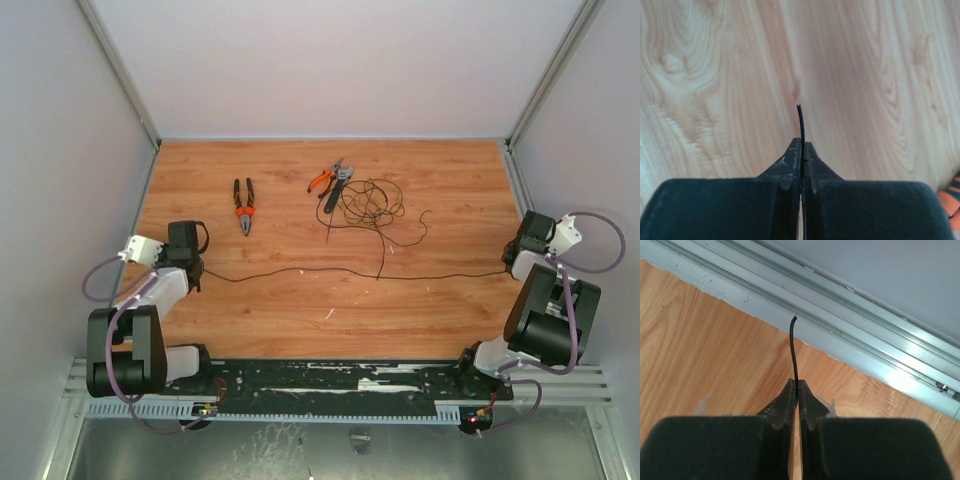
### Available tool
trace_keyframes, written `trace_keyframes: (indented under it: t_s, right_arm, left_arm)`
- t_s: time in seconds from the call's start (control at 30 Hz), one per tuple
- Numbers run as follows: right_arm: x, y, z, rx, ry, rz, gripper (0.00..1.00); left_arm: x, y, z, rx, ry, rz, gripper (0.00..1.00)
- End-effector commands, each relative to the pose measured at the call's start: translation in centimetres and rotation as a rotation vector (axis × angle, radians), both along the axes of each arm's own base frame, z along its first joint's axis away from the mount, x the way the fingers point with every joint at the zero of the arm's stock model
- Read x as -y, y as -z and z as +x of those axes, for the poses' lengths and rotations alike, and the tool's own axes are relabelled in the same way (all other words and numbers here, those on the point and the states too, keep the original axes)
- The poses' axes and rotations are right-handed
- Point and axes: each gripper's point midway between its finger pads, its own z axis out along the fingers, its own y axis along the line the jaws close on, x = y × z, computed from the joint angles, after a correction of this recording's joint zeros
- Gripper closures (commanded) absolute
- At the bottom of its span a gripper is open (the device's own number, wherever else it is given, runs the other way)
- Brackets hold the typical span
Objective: Zip-tie the wires
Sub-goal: Straighten the cable at the center of the board.
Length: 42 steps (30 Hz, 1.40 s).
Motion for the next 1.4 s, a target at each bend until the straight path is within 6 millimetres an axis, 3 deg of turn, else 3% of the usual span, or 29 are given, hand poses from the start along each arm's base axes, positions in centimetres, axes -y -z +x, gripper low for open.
trace_keyframes:
  t_s: [0.0, 0.17, 0.5, 0.9, 1.37]
  right_arm:
    - [1.2, -1.7, 1.4, 0.059, 0.024, -0.028, 1.0]
    - [1.5, -2.5, 1.7, 0.073, 0.029, -0.048, 1.0]
    - [1.2, -2.2, 2.5, 0.067, -0.01, -0.039, 1.0]
    - [0.3, -2.0, 3.3, 0.056, -0.011, -0.057, 1.0]
    - [1.7, -3.0, 3.6, 0.03, 0.024, -0.106, 1.0]
  left_arm:
    - [-3.1, -2.6, -0.1, -0.051, -0.091, 0.163, 1.0]
    - [-3.9, -2.6, -0.4, -0.138, -0.091, 0.23, 1.0]
    - [-3.5, 0.5, 0.6, -0.315, -0.021, 0.251, 1.0]
    - [-3.6, 0.5, 0.5, -0.374, -0.046, 0.331, 1.0]
    - [-3.9, 1.2, 1.6, -0.433, -0.044, 0.346, 1.0]
